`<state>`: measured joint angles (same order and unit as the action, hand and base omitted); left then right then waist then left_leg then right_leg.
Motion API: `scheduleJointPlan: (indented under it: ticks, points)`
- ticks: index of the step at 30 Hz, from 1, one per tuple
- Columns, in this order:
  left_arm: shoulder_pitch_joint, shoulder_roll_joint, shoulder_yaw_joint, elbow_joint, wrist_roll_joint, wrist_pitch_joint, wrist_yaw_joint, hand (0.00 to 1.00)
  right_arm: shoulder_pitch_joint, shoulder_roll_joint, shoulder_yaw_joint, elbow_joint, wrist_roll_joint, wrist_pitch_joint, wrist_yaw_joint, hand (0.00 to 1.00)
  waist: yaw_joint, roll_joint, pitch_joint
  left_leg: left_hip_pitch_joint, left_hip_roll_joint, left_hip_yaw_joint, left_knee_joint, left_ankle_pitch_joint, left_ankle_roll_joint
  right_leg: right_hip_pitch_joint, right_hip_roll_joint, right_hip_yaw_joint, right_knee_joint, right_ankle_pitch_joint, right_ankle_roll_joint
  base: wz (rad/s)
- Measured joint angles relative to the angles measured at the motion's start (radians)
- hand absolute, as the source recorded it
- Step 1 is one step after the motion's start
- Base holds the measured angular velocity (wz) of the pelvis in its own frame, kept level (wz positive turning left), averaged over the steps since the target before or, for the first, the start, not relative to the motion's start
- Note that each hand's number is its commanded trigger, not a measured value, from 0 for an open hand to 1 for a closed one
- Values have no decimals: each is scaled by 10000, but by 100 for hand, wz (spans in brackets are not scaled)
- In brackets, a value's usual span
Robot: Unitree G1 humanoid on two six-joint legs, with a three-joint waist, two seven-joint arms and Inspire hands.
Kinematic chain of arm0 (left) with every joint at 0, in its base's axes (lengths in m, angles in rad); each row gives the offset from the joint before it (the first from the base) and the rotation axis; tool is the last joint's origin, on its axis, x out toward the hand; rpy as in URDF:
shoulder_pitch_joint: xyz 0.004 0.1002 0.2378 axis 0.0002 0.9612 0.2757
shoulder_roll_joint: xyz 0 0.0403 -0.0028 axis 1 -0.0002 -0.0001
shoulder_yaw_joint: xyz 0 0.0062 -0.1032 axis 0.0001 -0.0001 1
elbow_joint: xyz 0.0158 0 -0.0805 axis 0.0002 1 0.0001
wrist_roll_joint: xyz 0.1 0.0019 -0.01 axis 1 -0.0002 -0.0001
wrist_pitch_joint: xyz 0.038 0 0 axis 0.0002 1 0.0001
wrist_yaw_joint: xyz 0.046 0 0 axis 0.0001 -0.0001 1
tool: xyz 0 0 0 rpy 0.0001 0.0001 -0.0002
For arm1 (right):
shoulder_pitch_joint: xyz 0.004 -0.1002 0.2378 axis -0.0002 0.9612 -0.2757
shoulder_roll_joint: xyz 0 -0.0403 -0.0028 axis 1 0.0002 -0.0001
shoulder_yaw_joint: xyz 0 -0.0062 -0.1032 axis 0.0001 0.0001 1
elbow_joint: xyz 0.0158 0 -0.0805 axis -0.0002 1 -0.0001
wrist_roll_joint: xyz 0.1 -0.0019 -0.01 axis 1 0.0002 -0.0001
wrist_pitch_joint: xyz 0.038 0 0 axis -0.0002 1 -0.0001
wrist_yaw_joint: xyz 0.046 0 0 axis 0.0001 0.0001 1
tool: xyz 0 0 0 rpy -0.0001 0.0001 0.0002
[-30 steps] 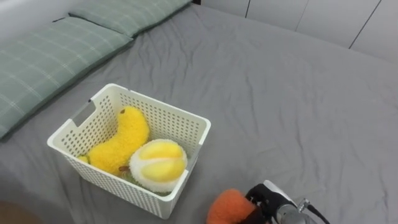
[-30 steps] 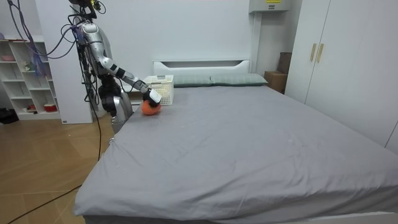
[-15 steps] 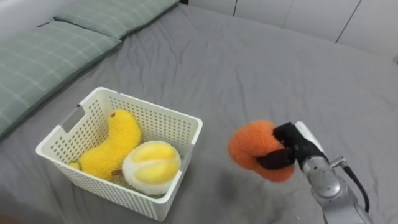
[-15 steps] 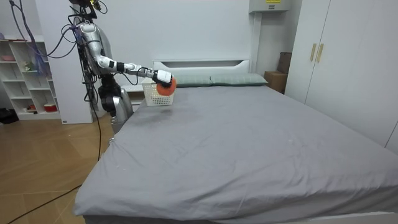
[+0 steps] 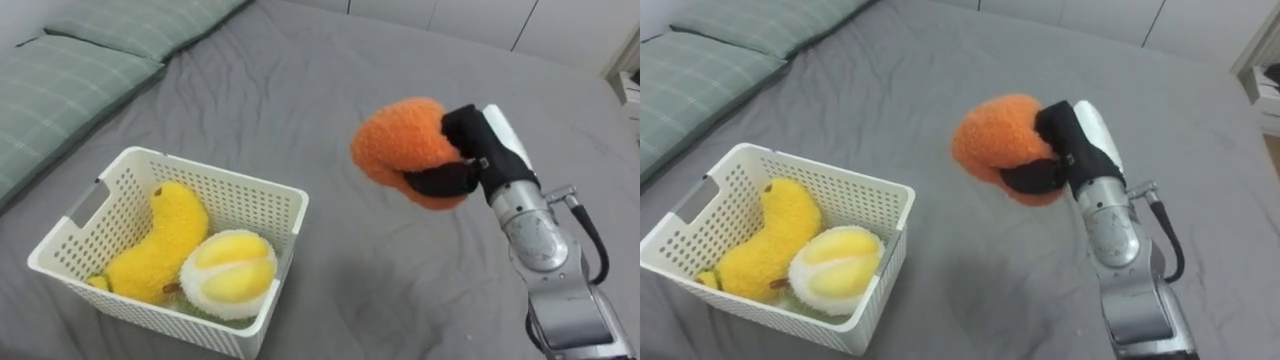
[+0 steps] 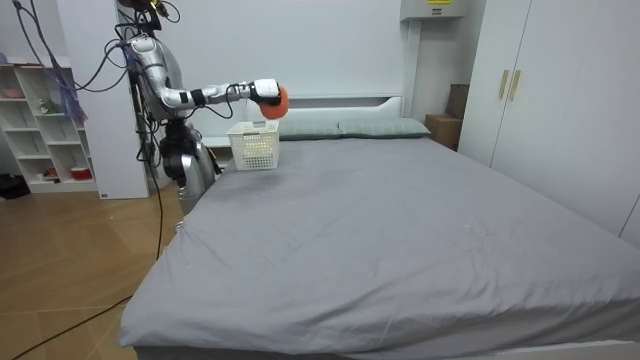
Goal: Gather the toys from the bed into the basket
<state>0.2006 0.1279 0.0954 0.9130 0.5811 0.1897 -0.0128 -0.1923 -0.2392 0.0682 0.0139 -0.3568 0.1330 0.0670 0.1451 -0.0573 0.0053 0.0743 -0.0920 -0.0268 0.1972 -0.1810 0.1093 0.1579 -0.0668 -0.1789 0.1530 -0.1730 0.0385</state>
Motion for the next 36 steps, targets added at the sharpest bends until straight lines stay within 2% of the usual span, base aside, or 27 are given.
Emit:
scheduleJointPlan:
  ticks: [4,9,11,12,16,18,20,22,24,25,27,29,32,36]
  points:
    - [-19,6,-10,34,-1,0,42,0,-412,13,393,2,1,1,23,100,218,-26,5,25,-2,-31,-5,4,0,35,1,-11,-2,0,0,0]
    - [106,12,11,95,26,9,41,0,-446,102,501,2,-288,38,227,100,567,-106,21,-15,-13,-76,-82,3,1,35,-3,-45,-12,0,0,2]
    - [191,32,16,94,35,20,26,0,-555,103,630,3,-539,240,240,100,627,-167,34,-87,-34,-179,-59,6,-2,1,-17,-151,-13,0,0,11]
    - [227,34,16,90,35,30,16,0,-662,107,683,2,-711,309,241,100,719,-195,67,-120,-42,-211,-21,7,-3,-4,-18,-173,-19,0,0,14]
    - [322,28,-20,-4,31,46,9,0,-930,117,967,3,-1192,419,220,100,1095,-212,88,-228,-82,-429,75,8,-4,32,-33,-438,-23,0,1,18]
    - [330,39,-9,-6,33,74,9,0,-1114,120,1317,3,-1262,444,227,100,1134,-215,91,-328,-119,-618,147,30,-15,35,-48,-608,-24,0,1,27]
    - [321,32,-11,-131,46,131,9,0,-1271,134,1690,3,-1252,449,290,89,1210,-200,100,-472,-186,-884,290,39,-28,42,-60,-747,-29,-1,3,33]
    - [299,32,-14,-262,227,147,9,0,-1321,148,1866,5,-1254,560,397,66,1385,-203,98,-519,-236,-1040,309,70,-35,43,-74,-747,-28,-3,6,28]
    - [301,53,-14,-434,235,250,8,0,-1363,246,2028,5,-1254,675,460,50,1517,-233,87,-541,-278,-1213,309,136,-51,43,-90,-804,-19,-4,7,27]
    - [303,47,-23,-531,238,301,8,0,-1411,267,2175,5,-1246,746,478,20,1634,-253,82,-588,-299,-1275,308,172,-62,46,-97,-857,-18,-3,7,26]
    - [300,48,-24,-579,253,342,8,0,-1452,343,2294,5,-1232,784,588,0,1663,-310,60,-658,-359,-1493,308,250,-76,61,-126,-1045,-19,-4,7,33]
    - [296,44,-22,-580,336,397,-5,0,-1462,416,2311,5,-1204,832,598,0,1806,-345,77,-680,-431,-1696,307,333,-77,113,-175,-1303,-22,-10,17,33]
    - [327,87,-6,-587,437,507,-51,0,-1463,416,2317,15,-1139,871,598,0,2054,-377,61,-680,-479,-1797,324,368,-81,161,-208,-1472,-18,-14,23,14]
    - [321,115,9,-673,426,527,-188,0,-1479,431,2316,65,-1036,884,610,0,2167,-438,57,-715,-555,-2054,366,417,-135,150,-225,-1570,-18,-23,39,21]
